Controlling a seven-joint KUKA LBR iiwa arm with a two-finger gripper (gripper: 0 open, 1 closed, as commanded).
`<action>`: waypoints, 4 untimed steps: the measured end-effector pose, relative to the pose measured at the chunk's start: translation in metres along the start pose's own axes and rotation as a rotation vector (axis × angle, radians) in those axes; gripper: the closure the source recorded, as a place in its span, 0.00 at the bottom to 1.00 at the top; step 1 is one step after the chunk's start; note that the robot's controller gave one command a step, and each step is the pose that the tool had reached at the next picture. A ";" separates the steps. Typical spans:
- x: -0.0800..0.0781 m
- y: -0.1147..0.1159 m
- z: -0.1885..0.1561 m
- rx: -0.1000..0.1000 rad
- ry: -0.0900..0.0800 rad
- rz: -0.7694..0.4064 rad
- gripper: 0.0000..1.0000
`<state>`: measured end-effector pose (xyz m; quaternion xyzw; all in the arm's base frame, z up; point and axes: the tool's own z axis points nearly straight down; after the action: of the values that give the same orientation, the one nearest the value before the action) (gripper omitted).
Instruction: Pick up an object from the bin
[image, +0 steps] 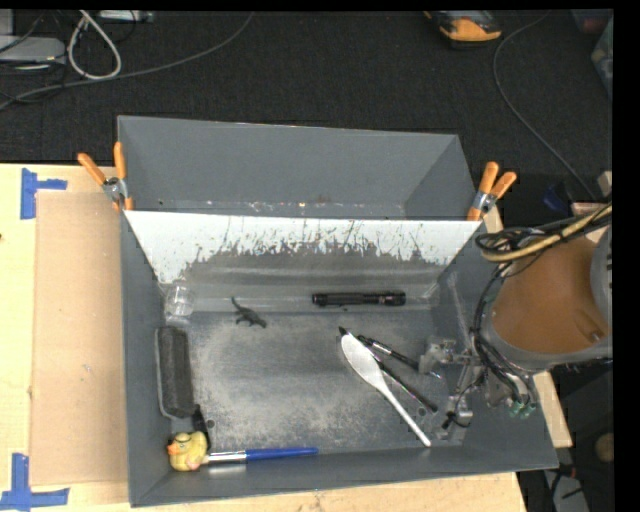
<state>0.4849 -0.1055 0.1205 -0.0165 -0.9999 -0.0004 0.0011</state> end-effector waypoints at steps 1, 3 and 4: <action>0.008 0.028 0.003 -0.001 0.003 0.360 0.00; 0.010 0.049 0.051 -0.002 0.005 0.694 1.00; 0.010 0.049 0.051 -0.002 0.005 0.691 1.00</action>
Offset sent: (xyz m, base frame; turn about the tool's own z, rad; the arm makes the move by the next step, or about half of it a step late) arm -0.0034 0.0340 -0.0505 0.2086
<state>0.4762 -0.0560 0.0698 -0.3542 -0.9352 -0.0010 0.0034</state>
